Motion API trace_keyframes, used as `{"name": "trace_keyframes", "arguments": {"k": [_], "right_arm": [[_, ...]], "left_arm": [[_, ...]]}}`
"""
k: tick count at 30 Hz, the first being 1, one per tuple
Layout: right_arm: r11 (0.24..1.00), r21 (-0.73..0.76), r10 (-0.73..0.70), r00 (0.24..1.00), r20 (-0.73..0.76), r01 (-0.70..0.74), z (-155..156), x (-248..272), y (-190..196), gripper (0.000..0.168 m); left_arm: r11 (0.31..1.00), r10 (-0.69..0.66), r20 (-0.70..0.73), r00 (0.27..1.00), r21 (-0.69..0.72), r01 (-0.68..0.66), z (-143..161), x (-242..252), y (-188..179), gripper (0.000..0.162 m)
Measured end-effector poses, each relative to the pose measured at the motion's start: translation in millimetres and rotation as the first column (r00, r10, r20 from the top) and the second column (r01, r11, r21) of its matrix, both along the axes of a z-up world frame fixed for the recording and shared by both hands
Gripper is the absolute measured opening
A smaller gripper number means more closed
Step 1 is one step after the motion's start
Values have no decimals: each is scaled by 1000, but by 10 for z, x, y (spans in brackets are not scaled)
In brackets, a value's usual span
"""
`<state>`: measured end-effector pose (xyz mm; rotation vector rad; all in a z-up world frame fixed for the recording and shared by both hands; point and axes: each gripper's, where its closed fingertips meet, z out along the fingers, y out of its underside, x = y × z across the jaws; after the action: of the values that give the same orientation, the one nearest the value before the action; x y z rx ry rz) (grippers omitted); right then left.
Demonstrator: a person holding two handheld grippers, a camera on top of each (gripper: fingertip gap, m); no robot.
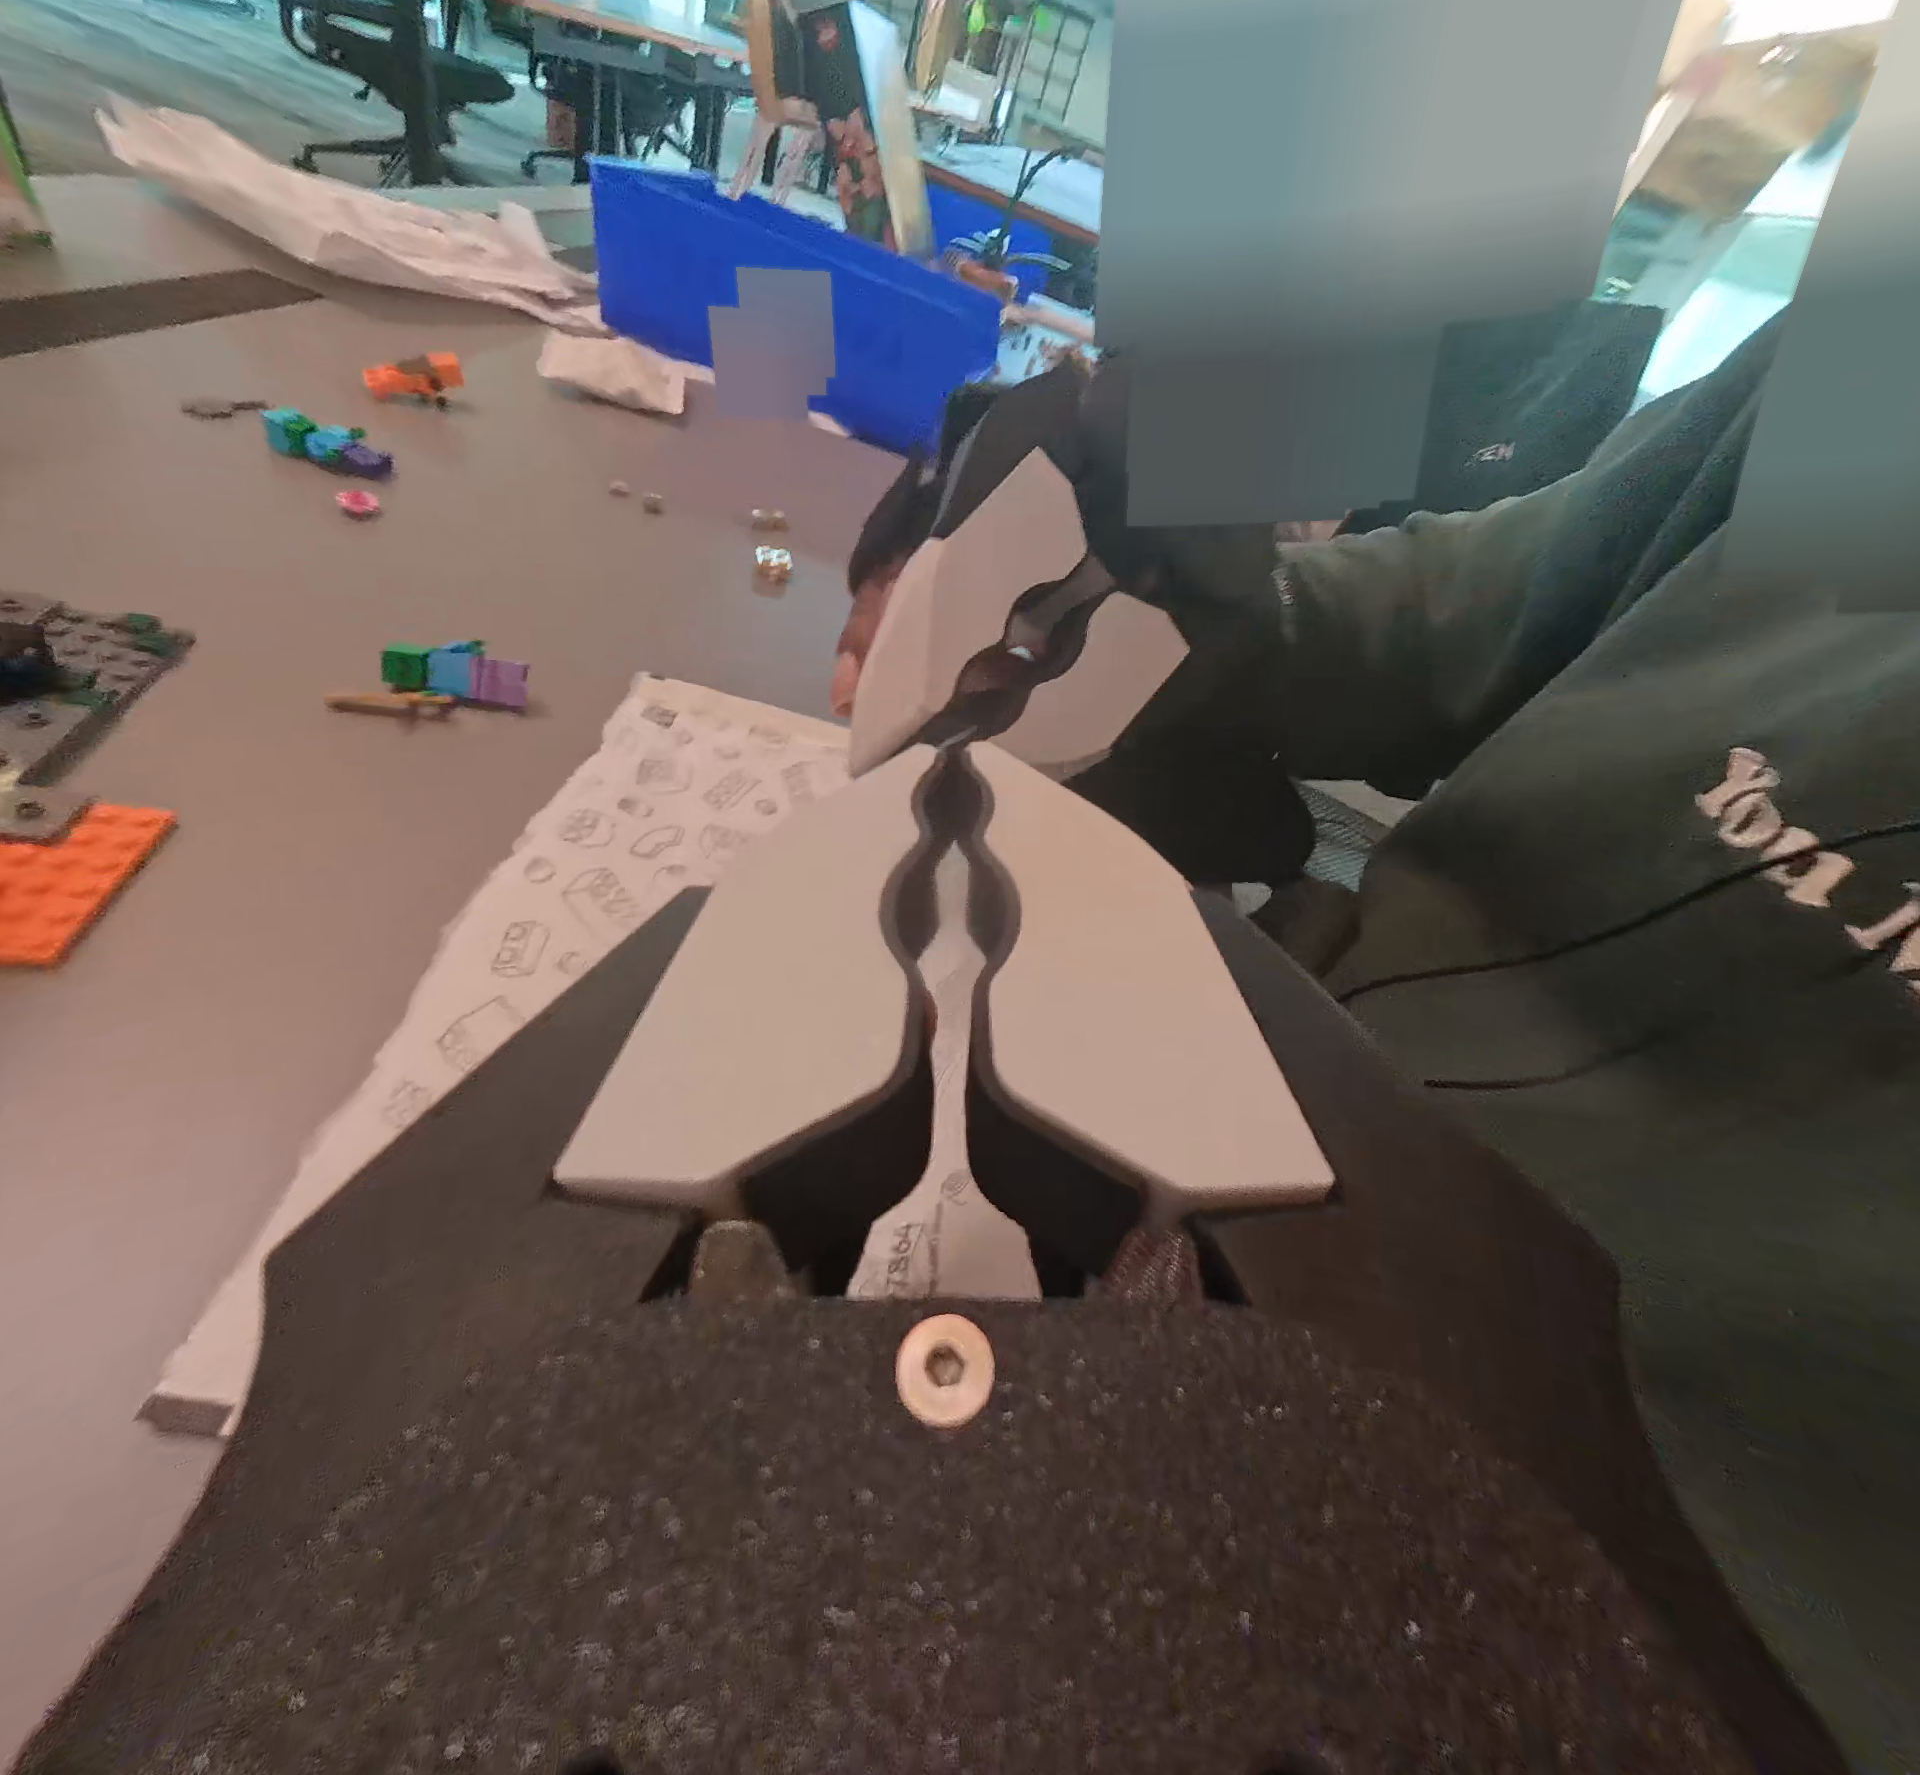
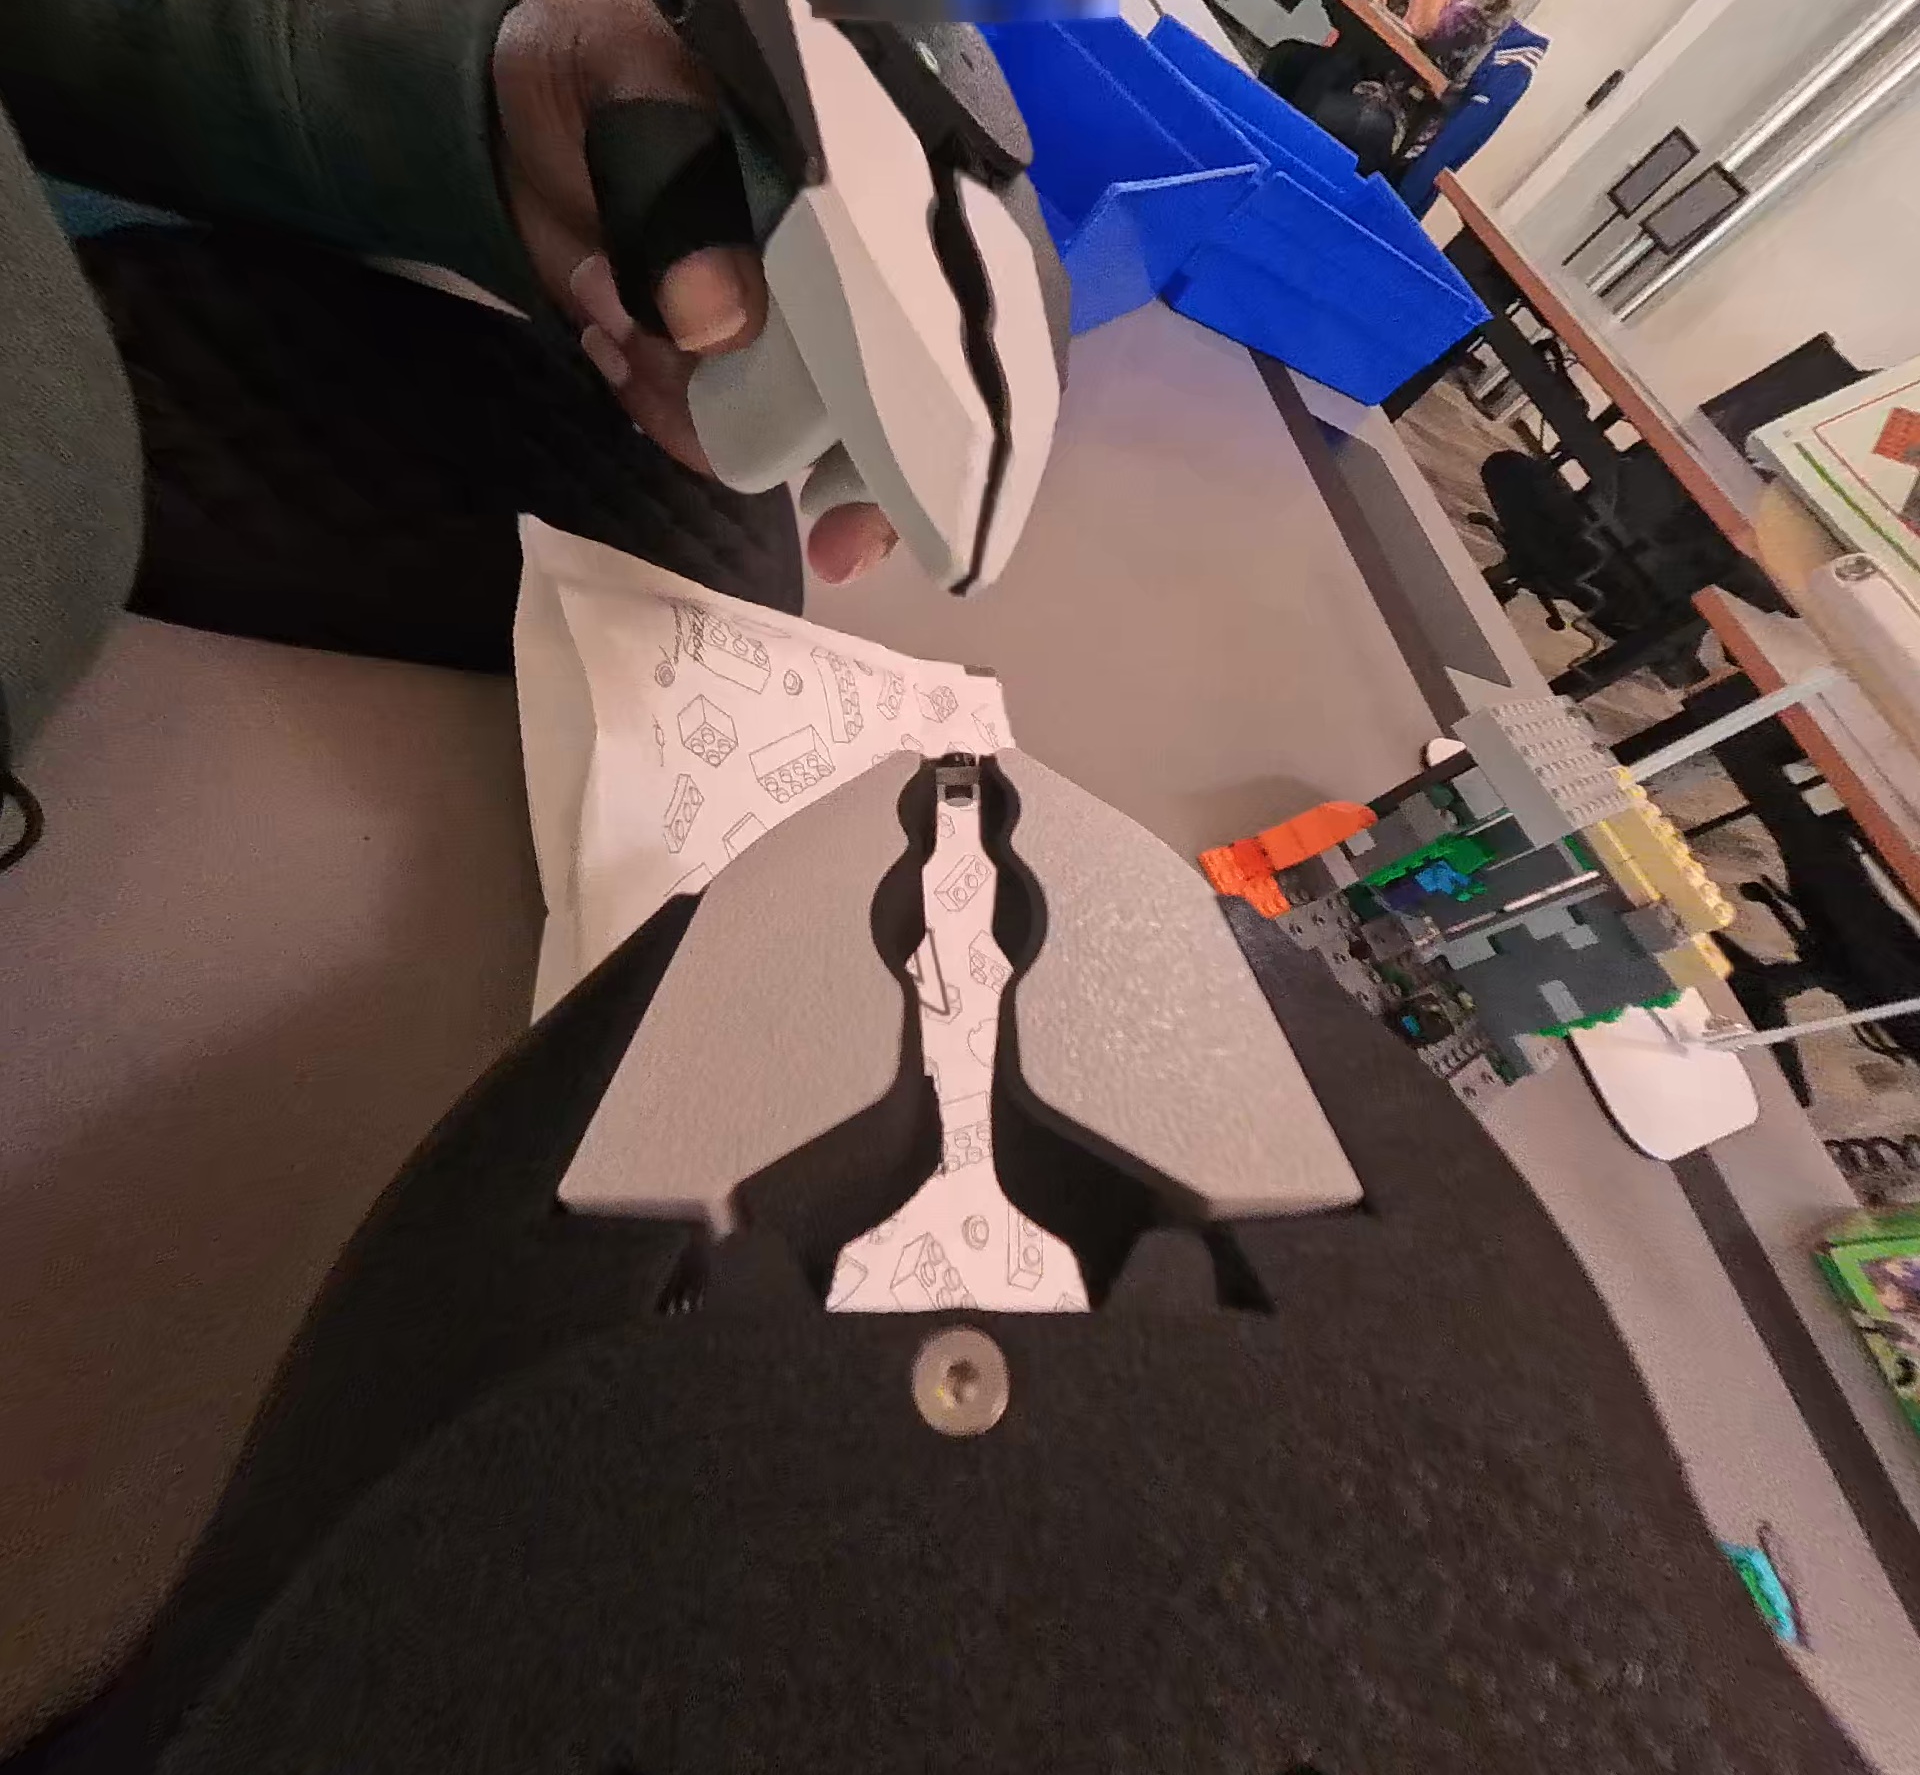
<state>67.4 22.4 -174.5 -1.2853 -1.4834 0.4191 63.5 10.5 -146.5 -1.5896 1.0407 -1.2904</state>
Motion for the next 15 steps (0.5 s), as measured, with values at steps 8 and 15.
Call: {"name": "trace_keyframes", "arguments": {"k": [8, 15], "right_arm": [[990, -32, -137, 987, 82, 140, -203, 218, 236, 8], [876, -203, -414, 898, 147, 437, -457, 1062, 788, 8]], "left_arm": [[993, 106, -158, 982, 69, -97, -307, -8, 155, 0], [954, 282, -201, 938, 161, -253, -367, -221, 405, 11]]}}
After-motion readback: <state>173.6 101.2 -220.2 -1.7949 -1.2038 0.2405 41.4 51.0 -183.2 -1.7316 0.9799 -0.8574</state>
